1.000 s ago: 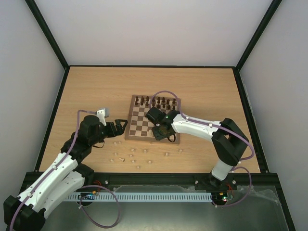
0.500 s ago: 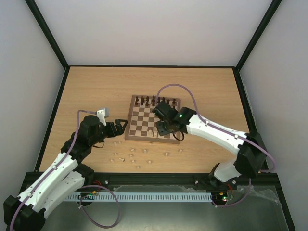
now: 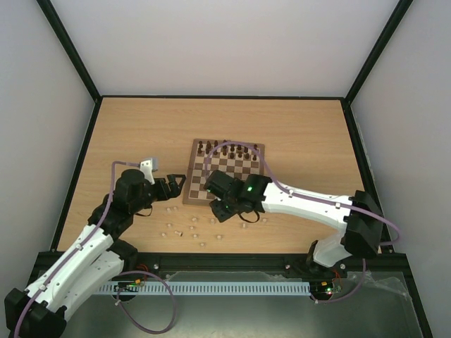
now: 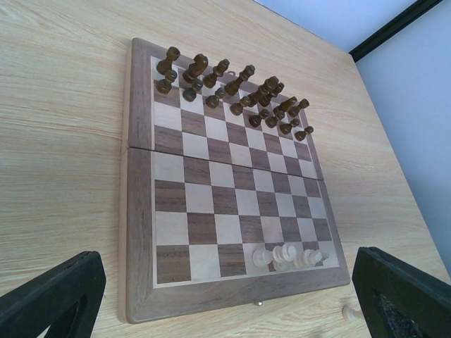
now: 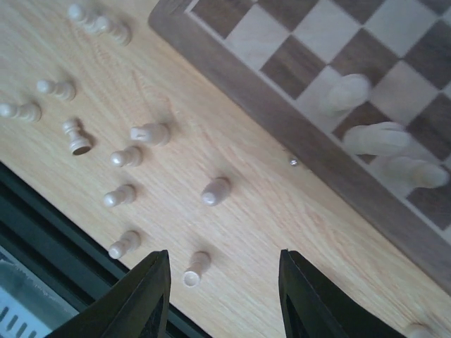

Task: Set up the chess pieces on the board
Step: Pick up the chess piece at the center of the board.

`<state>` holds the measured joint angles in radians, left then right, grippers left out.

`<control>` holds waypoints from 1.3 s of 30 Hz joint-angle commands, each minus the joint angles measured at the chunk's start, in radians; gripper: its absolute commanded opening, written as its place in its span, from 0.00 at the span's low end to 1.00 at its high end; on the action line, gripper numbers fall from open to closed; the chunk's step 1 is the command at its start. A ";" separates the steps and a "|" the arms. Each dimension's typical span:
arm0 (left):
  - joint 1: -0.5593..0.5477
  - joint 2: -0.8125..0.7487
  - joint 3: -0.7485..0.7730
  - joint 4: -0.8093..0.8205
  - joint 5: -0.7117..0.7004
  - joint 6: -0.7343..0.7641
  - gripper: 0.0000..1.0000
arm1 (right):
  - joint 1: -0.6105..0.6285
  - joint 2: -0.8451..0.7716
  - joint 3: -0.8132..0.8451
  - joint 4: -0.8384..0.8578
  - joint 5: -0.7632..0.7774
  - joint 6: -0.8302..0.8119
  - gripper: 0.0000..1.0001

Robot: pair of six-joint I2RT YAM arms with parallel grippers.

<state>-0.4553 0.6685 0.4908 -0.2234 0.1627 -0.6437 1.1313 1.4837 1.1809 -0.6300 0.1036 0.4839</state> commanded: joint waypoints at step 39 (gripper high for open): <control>0.004 -0.034 -0.020 -0.013 -0.011 -0.013 0.99 | 0.071 0.354 0.080 -0.021 0.015 0.020 0.30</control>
<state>-0.4549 0.6277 0.4820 -0.2546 0.1486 -0.6556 1.1927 1.8153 1.2770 -0.5941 0.1322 0.5022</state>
